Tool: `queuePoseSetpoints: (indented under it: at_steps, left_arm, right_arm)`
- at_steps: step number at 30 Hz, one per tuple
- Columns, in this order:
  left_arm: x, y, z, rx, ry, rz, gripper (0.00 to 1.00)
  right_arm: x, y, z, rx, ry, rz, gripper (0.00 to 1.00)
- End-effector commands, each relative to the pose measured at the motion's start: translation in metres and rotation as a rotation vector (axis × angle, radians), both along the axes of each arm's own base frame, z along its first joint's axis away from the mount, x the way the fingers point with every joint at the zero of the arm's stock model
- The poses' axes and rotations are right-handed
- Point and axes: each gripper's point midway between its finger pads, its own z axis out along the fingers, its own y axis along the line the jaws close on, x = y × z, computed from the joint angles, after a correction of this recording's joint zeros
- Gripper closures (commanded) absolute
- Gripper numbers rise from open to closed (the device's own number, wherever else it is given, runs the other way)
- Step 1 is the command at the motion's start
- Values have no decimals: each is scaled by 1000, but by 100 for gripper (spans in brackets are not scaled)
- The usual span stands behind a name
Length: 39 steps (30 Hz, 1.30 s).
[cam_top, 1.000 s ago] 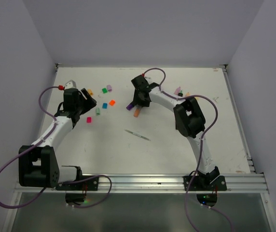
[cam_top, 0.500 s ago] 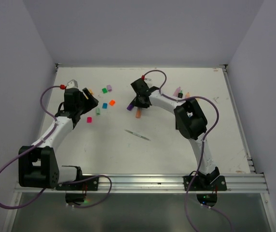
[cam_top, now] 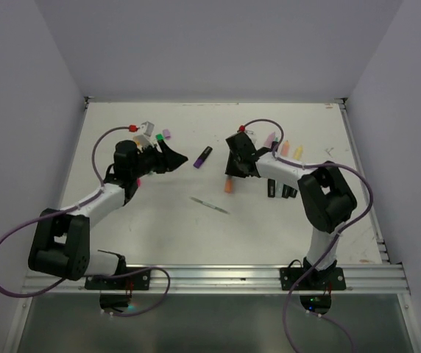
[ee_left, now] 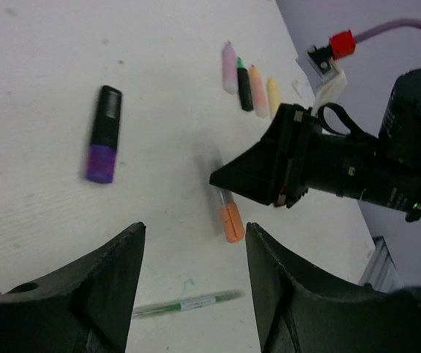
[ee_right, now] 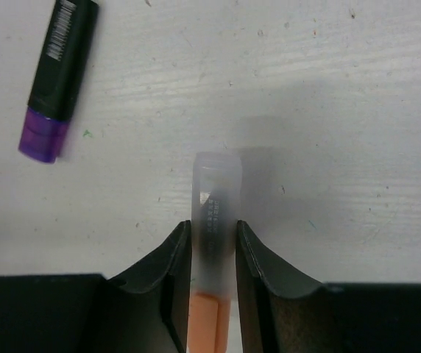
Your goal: Open the pen caps
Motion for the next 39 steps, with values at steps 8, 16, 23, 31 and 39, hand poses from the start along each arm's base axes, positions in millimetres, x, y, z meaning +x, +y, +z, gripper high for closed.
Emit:
queuePoseSetpoints:
  at_steps: [8, 16, 23, 31, 39]
  left_arm:
    - [-38, -102, 21, -204, -134, -396, 41]
    - [-45, -134, 9, -279, -87, -458, 42]
    - [-46, -149, 4, -250, -70, -470, 43]
    - [-45, -159, -10, -229, -20, -470, 44]
    - [-42, -162, -22, -214, 21, -452, 48]
  right_arm:
    - [-3, 15, 100, 238, -211, 42, 100]
    - [-6, 25, 130, 314, -245, 55, 100]
    - [-6, 26, 140, 323, -264, 52, 100]
    - [-7, 27, 145, 327, -275, 45, 100]
    - [-9, 24, 153, 325, -291, 45, 100]
